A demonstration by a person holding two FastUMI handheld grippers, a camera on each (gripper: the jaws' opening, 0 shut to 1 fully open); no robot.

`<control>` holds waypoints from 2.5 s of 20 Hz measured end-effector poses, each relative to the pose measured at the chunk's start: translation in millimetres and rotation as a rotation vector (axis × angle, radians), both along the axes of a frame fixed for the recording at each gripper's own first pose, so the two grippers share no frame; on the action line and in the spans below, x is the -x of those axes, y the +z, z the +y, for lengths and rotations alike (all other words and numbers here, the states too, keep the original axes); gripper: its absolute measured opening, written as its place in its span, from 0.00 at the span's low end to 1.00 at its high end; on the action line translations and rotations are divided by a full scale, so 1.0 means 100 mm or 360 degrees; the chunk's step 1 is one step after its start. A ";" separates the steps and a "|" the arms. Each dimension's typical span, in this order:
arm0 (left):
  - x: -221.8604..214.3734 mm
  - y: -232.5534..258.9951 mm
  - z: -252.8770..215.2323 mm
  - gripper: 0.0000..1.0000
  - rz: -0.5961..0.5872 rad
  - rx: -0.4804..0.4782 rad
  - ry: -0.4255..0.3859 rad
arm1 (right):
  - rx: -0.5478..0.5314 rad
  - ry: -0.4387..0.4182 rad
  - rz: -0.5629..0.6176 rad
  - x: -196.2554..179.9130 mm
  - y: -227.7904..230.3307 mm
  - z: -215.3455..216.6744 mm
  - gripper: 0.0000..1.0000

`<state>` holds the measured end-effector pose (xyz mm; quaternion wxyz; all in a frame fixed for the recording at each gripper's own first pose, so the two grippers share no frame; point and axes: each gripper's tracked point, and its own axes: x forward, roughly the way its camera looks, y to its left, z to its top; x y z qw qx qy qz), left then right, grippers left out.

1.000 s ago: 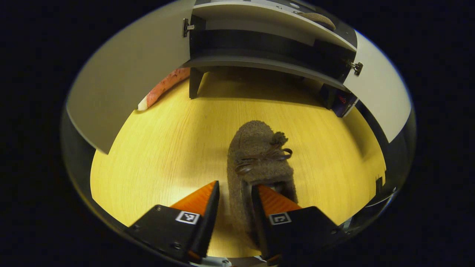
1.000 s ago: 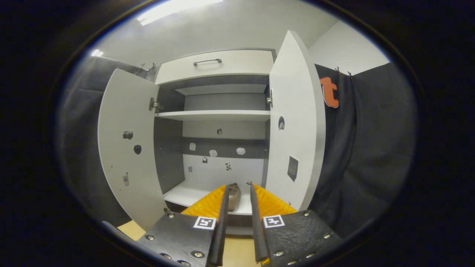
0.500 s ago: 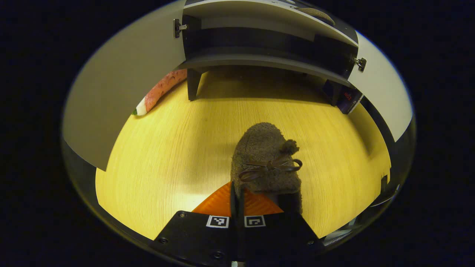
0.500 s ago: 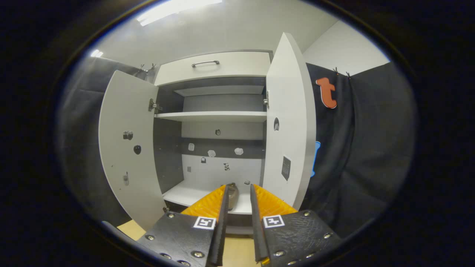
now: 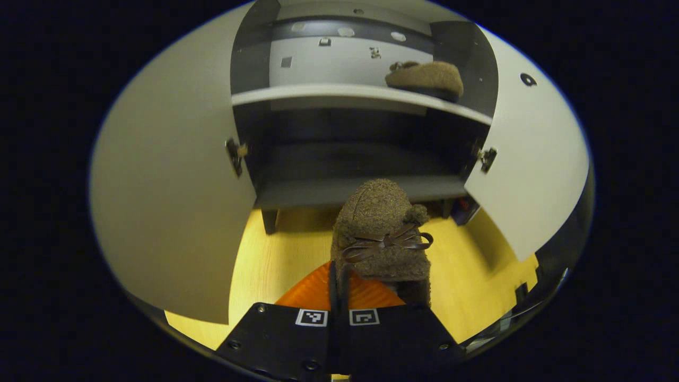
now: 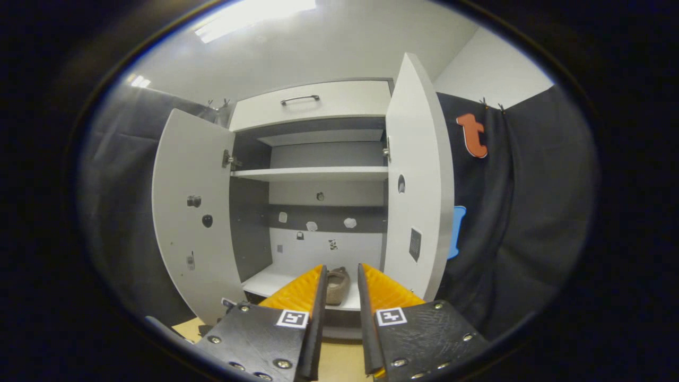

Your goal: Grab one shoe with the right hand and put it into the shoe cabinet, grab the other shoe with the left hand and put it into the shoe cabinet; then close the right door with the right hand and the left door with the left hand.

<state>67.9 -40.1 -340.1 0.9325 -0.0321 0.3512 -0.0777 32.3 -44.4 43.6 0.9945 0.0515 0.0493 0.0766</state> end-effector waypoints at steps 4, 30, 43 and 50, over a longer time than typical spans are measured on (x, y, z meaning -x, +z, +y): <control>-0.59 0.72 -0.03 0.03 -0.0191 0.0022 0.0030 | -0.0019 0.0001 -0.0025 0.01 0.06 -0.03 0.32; -3.00 1.52 0.14 0.01 -0.0327 -0.0002 0.0212 | -0.0016 -0.0062 -0.0035 -0.05 0.00 -0.01 0.50; -2.99 1.57 0.23 0.63 -0.0324 -0.0131 0.0173 | -0.0048 -0.0139 -0.0027 0.10 0.01 -0.10 0.50; -2.62 2.24 0.24 0.98 -0.0558 -0.0139 0.0141 | -0.0048 -0.0194 -0.0032 0.23 0.05 -0.28 0.50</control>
